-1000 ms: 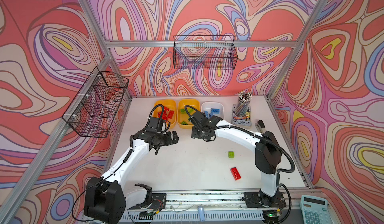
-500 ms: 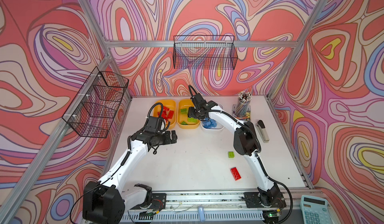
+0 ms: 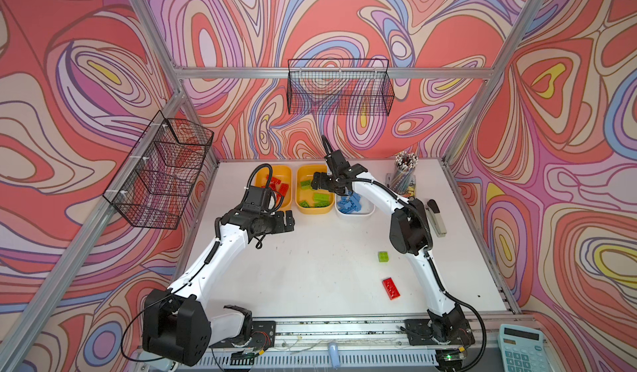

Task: Sort the legos into containers by color
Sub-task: 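Carry the lime-green brick into the lime-brick yellow tray and open the right gripper, then move the right gripper over the small lime-green 2x2 brick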

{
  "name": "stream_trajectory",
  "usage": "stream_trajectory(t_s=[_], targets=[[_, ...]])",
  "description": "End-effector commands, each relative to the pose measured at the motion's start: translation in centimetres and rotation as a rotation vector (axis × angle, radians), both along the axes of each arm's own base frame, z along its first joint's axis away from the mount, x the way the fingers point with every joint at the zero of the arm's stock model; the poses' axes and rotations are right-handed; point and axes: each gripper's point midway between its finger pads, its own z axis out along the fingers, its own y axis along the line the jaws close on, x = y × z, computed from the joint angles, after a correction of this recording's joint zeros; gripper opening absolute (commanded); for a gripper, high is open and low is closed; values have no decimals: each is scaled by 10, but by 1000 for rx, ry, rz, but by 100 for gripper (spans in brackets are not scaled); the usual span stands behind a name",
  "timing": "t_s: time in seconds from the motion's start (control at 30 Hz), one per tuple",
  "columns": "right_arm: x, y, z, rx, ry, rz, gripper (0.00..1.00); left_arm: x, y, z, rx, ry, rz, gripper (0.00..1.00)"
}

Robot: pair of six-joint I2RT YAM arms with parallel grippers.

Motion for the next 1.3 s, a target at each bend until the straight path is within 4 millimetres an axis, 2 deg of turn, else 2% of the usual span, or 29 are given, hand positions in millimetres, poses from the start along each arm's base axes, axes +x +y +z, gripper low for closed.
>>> stream_trajectory(t_s=[0.0, 0.1, 0.27, 0.43, 0.57, 0.77, 0.97, 1.1, 1.27], targets=[[-16, -21, 47, -26, -52, 7, 98, 5, -12, 7, -73, -22, 0, 100], [-36, -45, 55, -80, -50, -5, 98, 7, -22, 8, -125, -29, -4, 100], [-80, -98, 49, -170, -8, -54, 93, 5, -47, 8, -140, -52, -52, 100], [-142, -157, 26, -248, 75, -119, 92, 0, -88, 8, -146, -69, -141, 100], [-186, -187, 9, -264, 120, -144, 93, -4, -123, 9, -132, -77, -215, 100], [-221, -210, -13, -306, 161, -153, 93, -9, -161, 6, -92, -84, -286, 100], [-241, -222, -34, -323, 226, -201, 92, -10, -174, 3, -97, -100, -279, 100], [-250, -222, -38, -302, 251, -208, 91, -7, -181, 1, -114, -93, -284, 100], [-262, -229, -39, -273, 233, -249, 88, 3, -203, 5, -106, -69, -357, 100]])
